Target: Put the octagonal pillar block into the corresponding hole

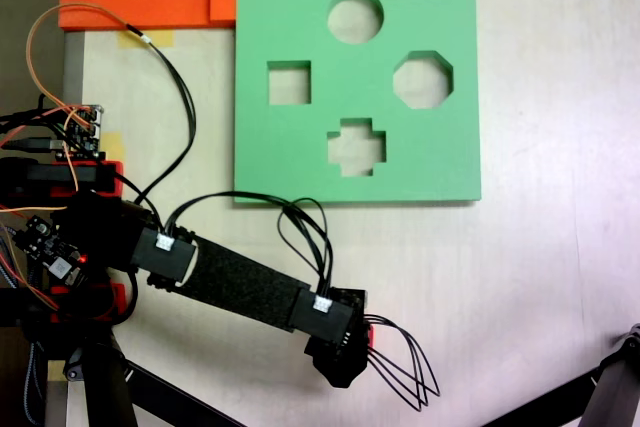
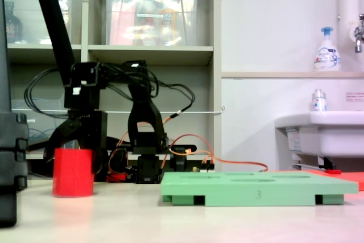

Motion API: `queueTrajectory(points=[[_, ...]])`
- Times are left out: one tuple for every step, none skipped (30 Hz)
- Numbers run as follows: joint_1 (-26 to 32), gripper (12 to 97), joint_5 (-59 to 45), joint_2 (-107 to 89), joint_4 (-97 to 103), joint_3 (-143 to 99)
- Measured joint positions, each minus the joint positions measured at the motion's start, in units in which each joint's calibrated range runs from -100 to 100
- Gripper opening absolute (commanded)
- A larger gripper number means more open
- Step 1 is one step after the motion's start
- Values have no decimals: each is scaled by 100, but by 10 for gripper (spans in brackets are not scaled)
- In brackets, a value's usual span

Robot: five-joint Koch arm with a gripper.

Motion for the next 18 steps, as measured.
queueTrajectory(points=[[-5, 426, 0, 27, -29, -20], [-10, 401, 0, 27, -59, -20], [-20, 383, 0, 27, -117, -20], [-24, 380, 0, 27, -186, -20], [-24, 362, 0, 14, -235, -20], [-29, 348, 0, 14, -264, -20], [-34, 326, 5, 14, -294, -20], [-34, 311, 0, 14, -303, -10], [-34, 311, 0, 14, -333, 0], [-34, 311, 5, 55, -382, 69], [-39, 311, 5, 68, -480, 206], [-34, 310, 20, 96, -568, 314], [-24, 311, 49, 123, -607, 441], [-20, 311, 78, 137, -607, 519], [-20, 311, 103, 150, -617, 608], [-10, 311, 122, 150, -627, 686], [-5, 311, 137, 137, -656, 735], [-5, 311, 147, 109, -666, 745]])
